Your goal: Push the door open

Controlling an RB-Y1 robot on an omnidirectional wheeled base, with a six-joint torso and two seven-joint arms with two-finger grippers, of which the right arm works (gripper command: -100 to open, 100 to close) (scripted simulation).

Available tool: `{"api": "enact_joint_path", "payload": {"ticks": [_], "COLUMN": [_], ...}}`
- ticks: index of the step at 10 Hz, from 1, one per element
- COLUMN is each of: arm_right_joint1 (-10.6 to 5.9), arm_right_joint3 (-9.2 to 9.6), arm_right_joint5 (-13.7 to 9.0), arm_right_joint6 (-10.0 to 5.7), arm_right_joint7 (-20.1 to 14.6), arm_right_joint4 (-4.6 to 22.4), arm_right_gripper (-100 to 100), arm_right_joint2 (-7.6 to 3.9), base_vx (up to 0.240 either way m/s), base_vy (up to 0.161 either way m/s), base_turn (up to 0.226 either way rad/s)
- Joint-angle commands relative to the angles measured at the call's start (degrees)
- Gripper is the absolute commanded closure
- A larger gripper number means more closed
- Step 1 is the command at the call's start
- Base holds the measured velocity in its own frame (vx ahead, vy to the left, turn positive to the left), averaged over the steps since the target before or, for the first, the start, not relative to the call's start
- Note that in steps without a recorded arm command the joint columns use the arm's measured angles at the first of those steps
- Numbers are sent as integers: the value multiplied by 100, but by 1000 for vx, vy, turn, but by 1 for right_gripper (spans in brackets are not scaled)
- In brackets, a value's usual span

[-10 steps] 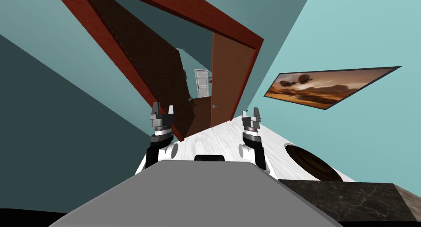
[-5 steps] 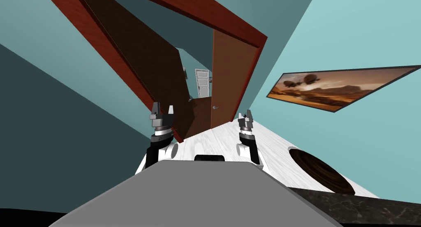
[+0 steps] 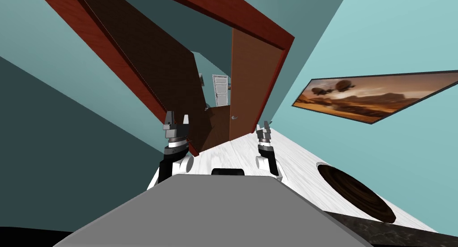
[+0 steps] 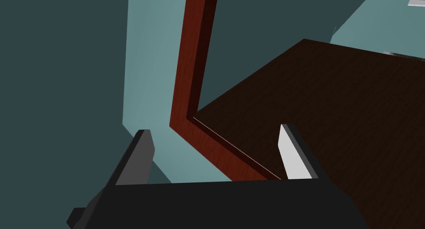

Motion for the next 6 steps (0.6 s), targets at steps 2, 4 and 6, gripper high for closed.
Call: {"api": "enact_joint_path", "payload": {"ticks": [2, 4, 6], "arm_right_joint1": [-142, -236, -427], "arm_right_joint3": [36, 51, 83], "arm_right_joint5": [55, 86, 150], "arm_right_joint6": [-97, -144, -239], "arm_right_joint7": [-3, -18, -48], "arm_right_joint4": [372, 607, 1003], "arm_right_gripper": [-100, -100, -100], "arm_right_joint2": [-18, -43, -92], "base_vx": [72, 48, 68], "base_vy": [-29, -22, -23], "base_turn": [26, 18, 30]}}
